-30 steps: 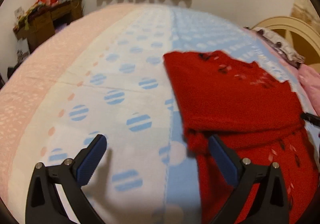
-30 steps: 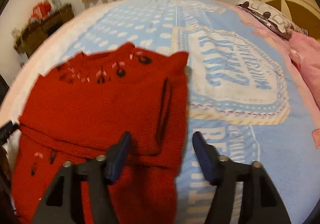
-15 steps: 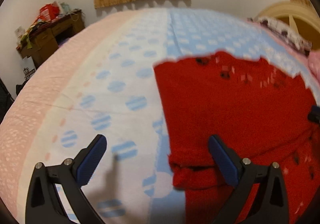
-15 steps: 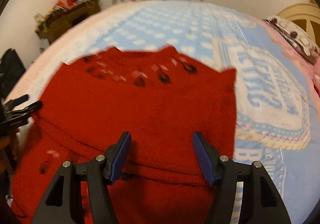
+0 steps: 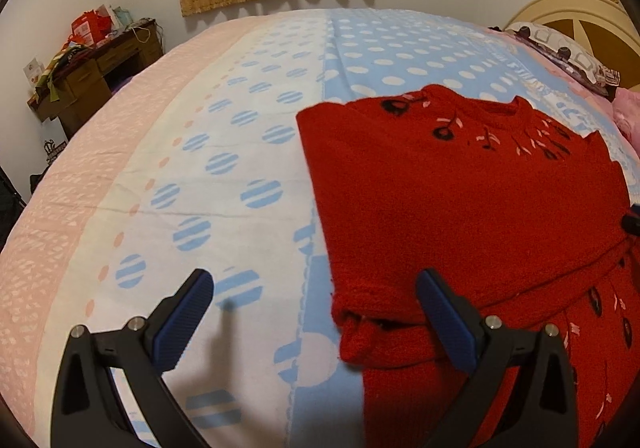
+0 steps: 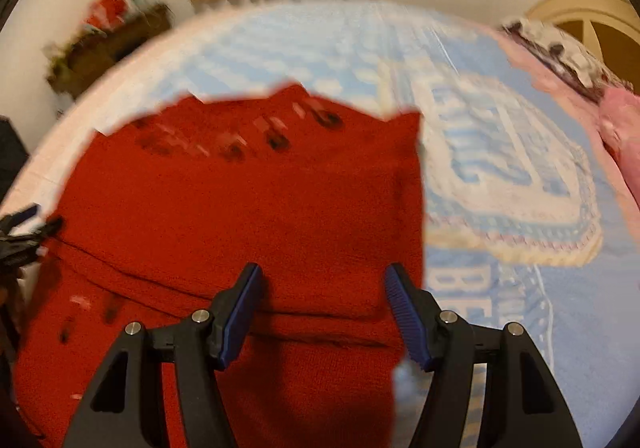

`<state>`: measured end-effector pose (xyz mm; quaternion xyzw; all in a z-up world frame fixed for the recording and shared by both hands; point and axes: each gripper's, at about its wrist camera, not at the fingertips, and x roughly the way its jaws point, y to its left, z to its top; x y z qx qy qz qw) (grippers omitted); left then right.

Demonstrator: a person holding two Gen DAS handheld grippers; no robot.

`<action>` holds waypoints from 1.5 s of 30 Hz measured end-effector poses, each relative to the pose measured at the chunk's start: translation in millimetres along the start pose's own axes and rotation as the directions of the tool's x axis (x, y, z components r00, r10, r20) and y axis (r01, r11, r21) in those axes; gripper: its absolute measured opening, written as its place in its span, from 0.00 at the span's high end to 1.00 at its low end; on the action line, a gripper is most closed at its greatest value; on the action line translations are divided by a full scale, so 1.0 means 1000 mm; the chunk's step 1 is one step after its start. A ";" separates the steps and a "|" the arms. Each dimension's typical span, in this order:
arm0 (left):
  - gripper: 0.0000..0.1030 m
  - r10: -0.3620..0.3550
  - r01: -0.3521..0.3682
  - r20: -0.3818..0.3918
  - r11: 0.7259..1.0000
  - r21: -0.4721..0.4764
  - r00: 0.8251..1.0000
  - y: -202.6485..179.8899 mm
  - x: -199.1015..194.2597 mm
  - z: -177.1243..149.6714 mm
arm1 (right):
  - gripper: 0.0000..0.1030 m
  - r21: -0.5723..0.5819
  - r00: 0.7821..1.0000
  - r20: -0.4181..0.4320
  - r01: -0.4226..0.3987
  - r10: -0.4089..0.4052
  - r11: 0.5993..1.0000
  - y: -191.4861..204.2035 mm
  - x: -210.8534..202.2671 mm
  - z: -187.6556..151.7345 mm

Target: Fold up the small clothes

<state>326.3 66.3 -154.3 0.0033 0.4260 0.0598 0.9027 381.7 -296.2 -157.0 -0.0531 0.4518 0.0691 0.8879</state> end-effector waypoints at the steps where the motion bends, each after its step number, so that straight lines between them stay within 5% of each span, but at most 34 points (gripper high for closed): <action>1: 0.00 -0.001 0.001 0.001 1.000 -0.004 1.000 0.001 -0.002 0.000 | 0.36 0.036 1.000 -0.004 -0.014 0.014 0.999 -0.006 0.001 0.000; 6: 0.00 -0.028 0.028 0.028 1.000 -0.012 0.999 0.005 -0.028 -0.006 | 0.36 0.163 0.999 0.036 0.000 -0.006 0.987 -0.029 -0.021 -0.008; 23: 0.00 -0.122 0.124 0.219 0.992 0.005 0.968 0.017 -0.157 -0.051 | 0.35 -0.008 0.992 0.113 -0.055 0.055 0.998 0.029 -0.117 -0.085; 38: 0.00 -0.180 0.184 0.227 0.983 0.005 0.957 0.020 -0.199 -0.111 | 0.35 -0.129 0.989 0.120 -0.073 0.088 0.989 0.067 -0.151 -0.140; 45: 0.00 -0.181 0.178 0.152 0.983 0.031 0.972 0.015 -0.199 -0.153 | 0.35 -0.210 0.991 0.073 -0.098 0.115 0.973 0.097 -0.154 -0.183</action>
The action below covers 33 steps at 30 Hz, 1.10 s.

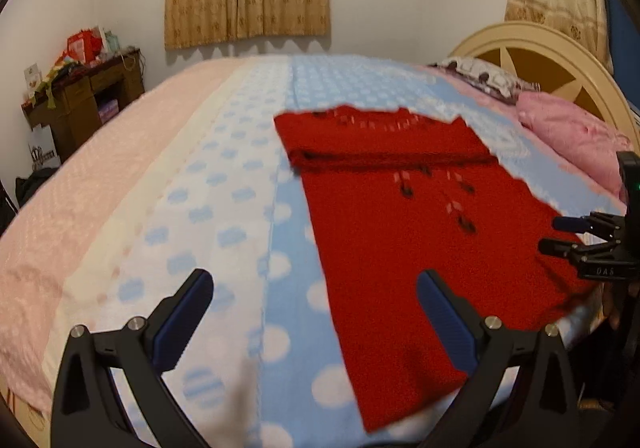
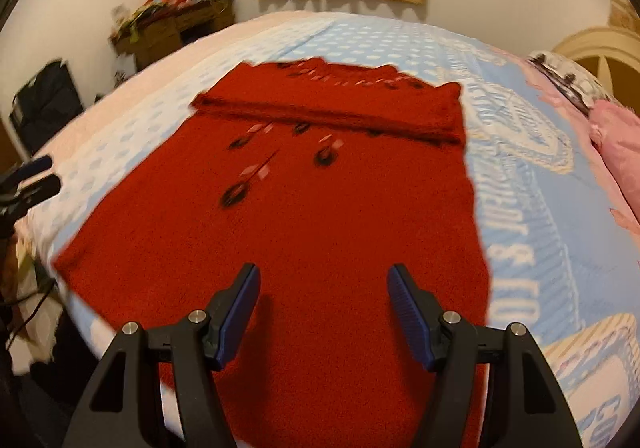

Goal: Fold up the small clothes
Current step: 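Move both tools to the sweater hem and close on it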

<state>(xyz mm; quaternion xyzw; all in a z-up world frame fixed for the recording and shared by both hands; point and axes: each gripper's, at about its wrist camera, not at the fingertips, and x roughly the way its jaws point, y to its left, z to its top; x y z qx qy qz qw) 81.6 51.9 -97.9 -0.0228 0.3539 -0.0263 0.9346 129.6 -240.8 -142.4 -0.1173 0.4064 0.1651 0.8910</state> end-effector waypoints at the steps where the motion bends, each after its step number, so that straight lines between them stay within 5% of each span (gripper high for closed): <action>1: 0.00 -0.012 0.012 -0.014 1.000 0.001 1.000 -0.002 0.000 -0.007 | 0.35 -0.018 1.000 -0.008 -0.007 0.007 1.000 0.006 0.001 -0.004; 8: 0.00 -0.024 0.026 -0.069 0.999 0.037 0.997 -0.018 0.004 -0.028 | 0.35 -0.115 0.998 0.034 0.056 -0.053 0.992 0.033 -0.017 -0.031; 13: 0.00 -0.025 0.026 -0.074 1.000 0.010 0.997 -0.020 0.008 -0.031 | 0.35 -0.085 0.993 0.109 -0.032 0.041 0.996 0.046 -0.031 -0.016; 18: 0.00 -0.030 0.032 -0.081 0.999 0.017 0.996 -0.024 0.008 -0.038 | 0.35 -0.161 0.998 0.046 -0.035 0.043 0.986 0.074 -0.006 -0.028; 26: 0.01 -0.084 0.083 -0.113 0.996 -0.016 0.990 -0.022 0.015 -0.041 | 0.35 -0.106 0.992 0.041 -0.111 0.116 0.988 0.057 -0.020 -0.037; 33: 0.10 -0.130 0.127 -0.126 0.991 -0.031 0.984 -0.023 0.015 -0.043 | 0.35 0.072 0.985 0.165 -0.071 0.058 0.995 -0.004 -0.076 -0.045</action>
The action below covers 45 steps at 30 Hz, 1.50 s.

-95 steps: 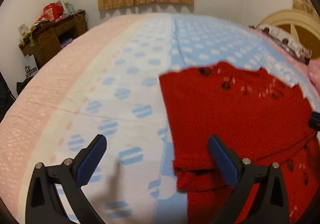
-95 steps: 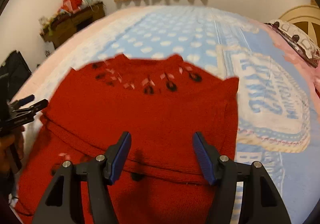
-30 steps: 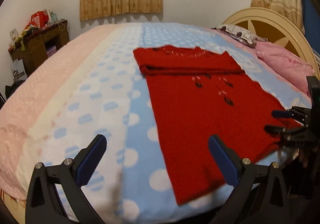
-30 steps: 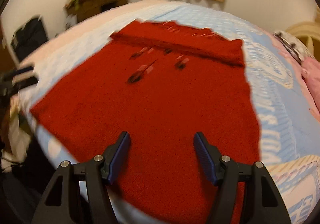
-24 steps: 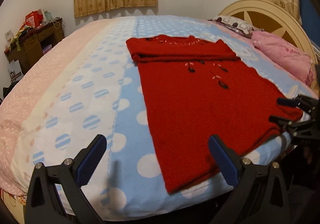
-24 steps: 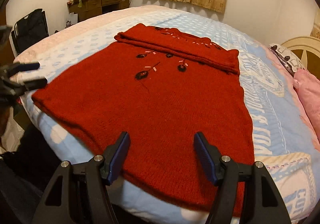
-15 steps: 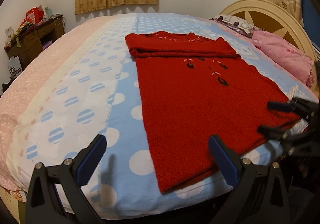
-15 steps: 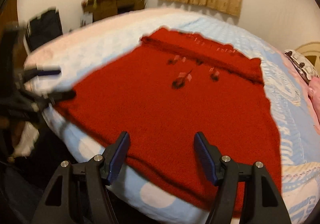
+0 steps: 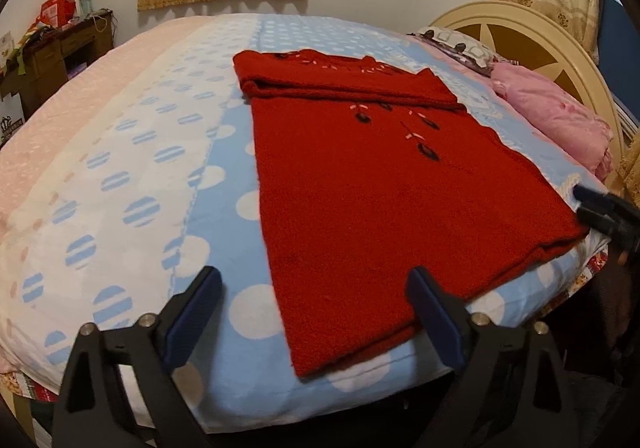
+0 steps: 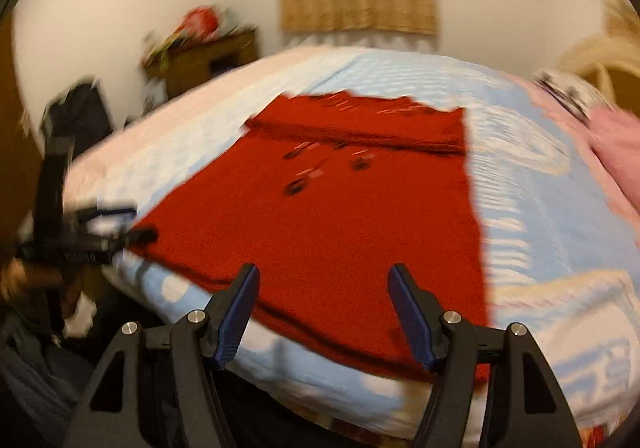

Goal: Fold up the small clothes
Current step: 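Move both tools to the sweater hem and close on it, then lift the hem with both tools and fold it onto the collar, release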

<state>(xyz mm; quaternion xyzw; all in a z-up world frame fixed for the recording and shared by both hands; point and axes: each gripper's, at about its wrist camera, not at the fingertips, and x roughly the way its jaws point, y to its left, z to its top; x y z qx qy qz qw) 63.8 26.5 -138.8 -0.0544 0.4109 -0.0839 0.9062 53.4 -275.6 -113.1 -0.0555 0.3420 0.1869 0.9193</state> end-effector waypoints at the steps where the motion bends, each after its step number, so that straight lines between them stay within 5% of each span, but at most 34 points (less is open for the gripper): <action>1: 0.10 -0.010 0.010 -0.009 1.000 -0.006 1.000 0.000 0.002 -0.001 | 0.35 0.045 1.000 0.010 0.028 -0.028 0.999 -0.015 -0.009 -0.001; 5: 0.14 -0.014 0.014 -0.007 1.000 0.005 1.000 -0.003 0.000 -0.002 | 0.35 0.139 0.993 -0.021 0.114 -0.112 0.984 -0.051 -0.017 -0.009; 12: 0.26 -0.022 0.022 -0.022 1.000 -0.001 1.000 0.000 -0.004 -0.004 | 0.40 0.263 0.994 -0.107 0.057 -0.029 0.963 -0.077 -0.002 -0.024; 16: 0.27 -0.047 0.046 -0.028 0.999 -0.025 0.998 0.003 -0.005 -0.005 | 0.53 0.278 0.992 -0.128 0.037 -0.001 0.960 -0.080 0.003 -0.030; 22: 0.28 -0.079 0.077 -0.044 0.996 -0.042 0.996 0.004 -0.007 -0.006 | 0.57 0.285 0.993 -0.121 0.029 0.006 0.958 -0.081 0.002 -0.033; 30: 0.47 -0.083 0.083 -0.067 0.997 -0.007 0.994 -0.006 -0.011 -0.008 | 0.67 0.269 0.994 -0.109 0.005 0.025 0.963 -0.080 0.002 -0.033; 40: 0.42 -0.111 0.111 -0.070 0.994 -0.008 0.991 -0.004 -0.009 -0.007 | 0.69 0.294 0.994 -0.092 -0.021 0.050 0.956 -0.086 0.001 -0.037; 41: 0.46 -0.111 0.111 -0.067 0.994 -0.002 0.992 -0.004 -0.009 -0.007 | 0.74 0.291 0.995 -0.089 -0.022 0.050 0.956 -0.086 0.001 -0.038; 43: 0.83 -0.132 0.132 -0.052 0.991 -0.017 0.990 0.000 -0.012 -0.006 | 0.91 0.287 0.996 -0.077 -0.021 0.045 0.958 -0.087 -0.001 -0.038; 45: 0.89 -0.173 0.171 -0.040 0.984 -0.039 0.984 0.005 -0.015 -0.004 | 0.92 0.304 0.996 -0.040 -0.059 0.074 0.951 -0.089 -0.006 -0.038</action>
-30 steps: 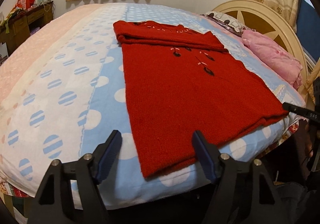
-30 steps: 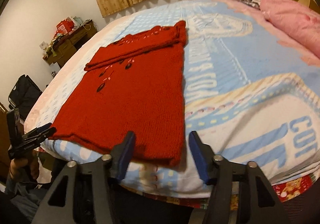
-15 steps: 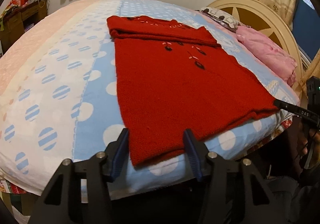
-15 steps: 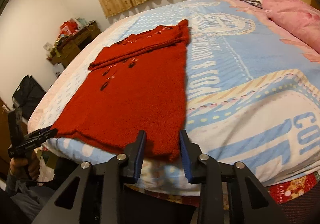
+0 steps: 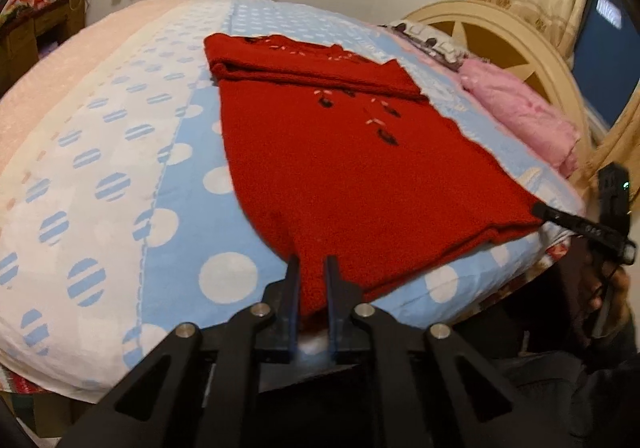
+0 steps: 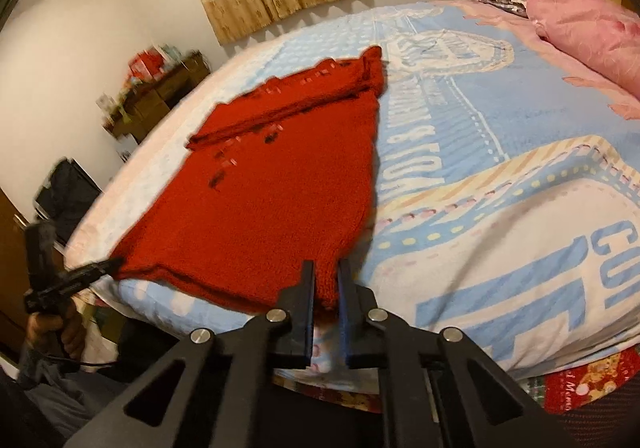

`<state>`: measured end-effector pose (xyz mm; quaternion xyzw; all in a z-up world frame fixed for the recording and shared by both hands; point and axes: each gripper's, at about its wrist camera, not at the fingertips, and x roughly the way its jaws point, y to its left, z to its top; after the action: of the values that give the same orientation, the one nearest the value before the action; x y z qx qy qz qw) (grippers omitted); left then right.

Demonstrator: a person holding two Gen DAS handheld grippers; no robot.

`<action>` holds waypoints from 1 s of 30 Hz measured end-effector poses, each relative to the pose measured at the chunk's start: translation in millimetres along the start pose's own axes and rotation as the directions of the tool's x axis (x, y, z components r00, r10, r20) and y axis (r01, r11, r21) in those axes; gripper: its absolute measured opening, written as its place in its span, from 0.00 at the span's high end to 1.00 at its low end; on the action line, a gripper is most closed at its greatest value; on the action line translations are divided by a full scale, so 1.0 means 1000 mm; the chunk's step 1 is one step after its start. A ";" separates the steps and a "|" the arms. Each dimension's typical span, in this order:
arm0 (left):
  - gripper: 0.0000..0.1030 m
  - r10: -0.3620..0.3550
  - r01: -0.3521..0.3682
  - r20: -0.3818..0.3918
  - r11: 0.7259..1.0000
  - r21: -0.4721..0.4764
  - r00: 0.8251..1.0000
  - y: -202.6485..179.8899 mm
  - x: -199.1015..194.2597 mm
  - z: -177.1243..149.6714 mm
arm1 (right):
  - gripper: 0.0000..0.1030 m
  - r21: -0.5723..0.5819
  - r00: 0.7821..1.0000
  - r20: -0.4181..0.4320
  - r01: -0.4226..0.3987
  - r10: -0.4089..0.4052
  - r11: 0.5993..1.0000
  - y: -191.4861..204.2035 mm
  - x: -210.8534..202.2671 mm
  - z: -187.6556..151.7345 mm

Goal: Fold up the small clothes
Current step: 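Lift the hem with both tools and fold it onto the collar, release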

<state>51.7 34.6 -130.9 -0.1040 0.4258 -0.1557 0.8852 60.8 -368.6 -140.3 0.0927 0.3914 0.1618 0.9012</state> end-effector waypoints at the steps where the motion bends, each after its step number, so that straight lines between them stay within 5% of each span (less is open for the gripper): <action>1: 0.90 -0.013 0.013 0.012 1.000 -0.007 1.000 0.002 -0.002 0.001 | 0.92 0.002 1.000 0.014 -0.012 0.012 1.000 0.000 -0.003 0.001; 12: 0.90 -0.144 0.156 0.126 0.984 -0.088 0.981 0.016 -0.025 0.041 | 0.92 0.007 0.985 0.148 -0.088 0.086 0.996 0.011 -0.026 0.037; 30: 0.90 -0.088 0.095 0.201 0.995 -0.026 0.975 0.020 -0.022 0.133 | 0.93 -0.025 0.965 0.240 -0.099 0.102 0.995 0.025 -0.014 0.142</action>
<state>147.5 67.9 -39.4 -0.1543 0.3320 -0.1777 0.9135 150.7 -356.5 -27.4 0.1253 0.2729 0.1973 0.9332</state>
